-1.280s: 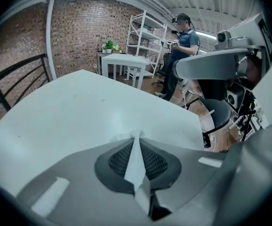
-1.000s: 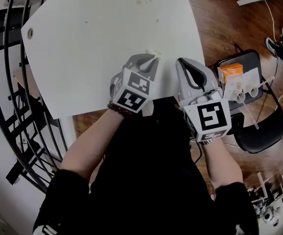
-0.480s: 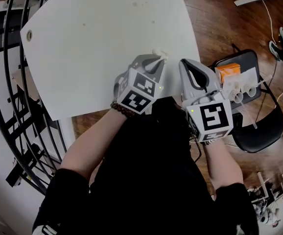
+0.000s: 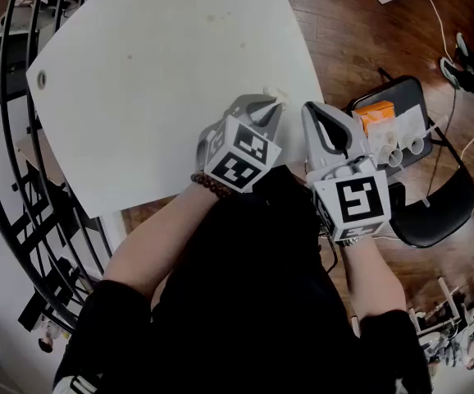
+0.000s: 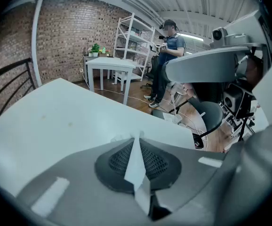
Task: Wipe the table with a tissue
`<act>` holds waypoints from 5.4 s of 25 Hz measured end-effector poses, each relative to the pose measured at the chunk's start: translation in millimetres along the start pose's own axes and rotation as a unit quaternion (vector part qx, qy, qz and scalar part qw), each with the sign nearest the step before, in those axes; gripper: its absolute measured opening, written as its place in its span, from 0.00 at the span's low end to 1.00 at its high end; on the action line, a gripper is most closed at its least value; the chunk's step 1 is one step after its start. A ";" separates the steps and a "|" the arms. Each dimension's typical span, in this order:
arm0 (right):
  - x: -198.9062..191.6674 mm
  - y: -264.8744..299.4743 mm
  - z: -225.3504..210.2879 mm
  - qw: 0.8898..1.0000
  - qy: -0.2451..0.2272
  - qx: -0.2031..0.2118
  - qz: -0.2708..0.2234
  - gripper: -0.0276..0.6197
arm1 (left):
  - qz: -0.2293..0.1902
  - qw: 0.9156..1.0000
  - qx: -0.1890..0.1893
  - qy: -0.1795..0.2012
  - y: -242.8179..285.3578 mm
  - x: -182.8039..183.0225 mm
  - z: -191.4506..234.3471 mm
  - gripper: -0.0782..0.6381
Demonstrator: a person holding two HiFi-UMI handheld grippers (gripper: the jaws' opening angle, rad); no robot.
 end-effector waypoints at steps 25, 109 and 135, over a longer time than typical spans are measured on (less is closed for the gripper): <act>7.6 15.4 -7.3 1.000 0.013 -0.011 0.008 0.02 | 0.000 0.999 0.037 -0.014 -4.2 16.4 53.5 0.14; 23.9 72.1 9.9 0.999 0.008 0.026 0.030 0.02 | -0.012 0.988 0.143 -0.050 -7.2 47.6 181.8 0.14; 45.2 90.3 33.5 0.998 -0.028 0.052 0.026 0.02 | -0.017 0.976 0.189 -0.110 -53.2 2.4 223.6 0.14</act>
Point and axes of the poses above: the fingertips, and each gripper's own axes: y forward along the fingers, z to its left, x out of its top, the point moved 2 cm from there along -y, backward along the fingers, and after that the axes turned 10 degrees about z, right-handed, at the moved point
